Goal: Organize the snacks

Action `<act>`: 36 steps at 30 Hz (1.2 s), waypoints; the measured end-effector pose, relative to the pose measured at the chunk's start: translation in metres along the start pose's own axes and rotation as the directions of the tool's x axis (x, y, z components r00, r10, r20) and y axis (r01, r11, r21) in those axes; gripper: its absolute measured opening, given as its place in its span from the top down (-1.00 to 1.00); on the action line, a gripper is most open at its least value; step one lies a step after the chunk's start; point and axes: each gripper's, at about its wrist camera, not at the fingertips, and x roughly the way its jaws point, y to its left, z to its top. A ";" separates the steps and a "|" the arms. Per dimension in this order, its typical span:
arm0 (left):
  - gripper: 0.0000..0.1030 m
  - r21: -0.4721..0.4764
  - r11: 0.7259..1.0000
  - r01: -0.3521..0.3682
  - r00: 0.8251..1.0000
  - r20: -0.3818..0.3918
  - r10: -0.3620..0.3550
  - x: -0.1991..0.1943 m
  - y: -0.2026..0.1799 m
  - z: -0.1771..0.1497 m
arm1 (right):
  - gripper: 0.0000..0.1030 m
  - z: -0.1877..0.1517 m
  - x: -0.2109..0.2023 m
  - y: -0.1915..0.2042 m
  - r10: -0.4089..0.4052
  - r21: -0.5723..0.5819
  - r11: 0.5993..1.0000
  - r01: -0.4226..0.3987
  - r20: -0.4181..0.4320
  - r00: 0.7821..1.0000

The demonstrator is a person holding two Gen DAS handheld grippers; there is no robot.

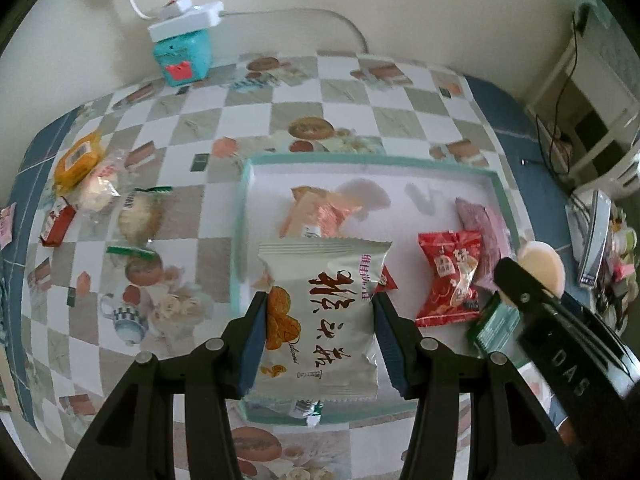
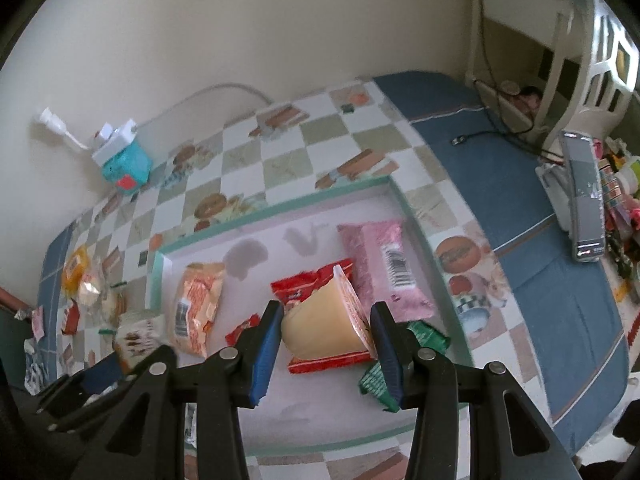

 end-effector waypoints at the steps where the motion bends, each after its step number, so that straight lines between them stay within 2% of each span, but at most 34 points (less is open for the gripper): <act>1: -0.04 0.005 1.000 0.001 1.000 -0.004 -0.001 0.003 -0.002 -0.001 | 0.06 -0.001 0.004 0.002 0.000 -0.003 1.000 0.000 -0.013 1.000; 4: -0.04 0.011 1.000 -0.015 1.000 -0.009 0.015 0.008 -0.004 -0.002 | 0.06 -0.003 0.010 0.002 -0.014 0.002 1.000 0.014 -0.036 0.999; 7: -0.04 0.001 1.000 -0.002 1.000 -0.015 0.002 0.011 -0.002 -0.002 | 0.07 -0.004 0.012 0.000 -0.016 0.009 1.000 0.016 -0.051 0.999; 26: -0.04 -0.031 0.999 0.013 1.000 -0.006 -0.013 0.011 0.004 0.000 | 0.07 -0.005 0.007 0.003 -0.041 -0.011 0.999 0.040 -0.077 0.996; 34: -0.12 -0.075 0.997 0.009 1.000 -0.018 -0.010 0.009 0.017 0.002 | 0.07 -0.005 0.008 0.003 -0.045 -0.020 0.999 0.044 -0.087 0.995; 36: -0.20 -0.096 0.995 0.004 1.000 -0.016 -0.005 0.007 0.023 0.002 | 0.07 -0.005 0.008 0.005 -0.049 -0.029 0.999 0.046 -0.089 0.995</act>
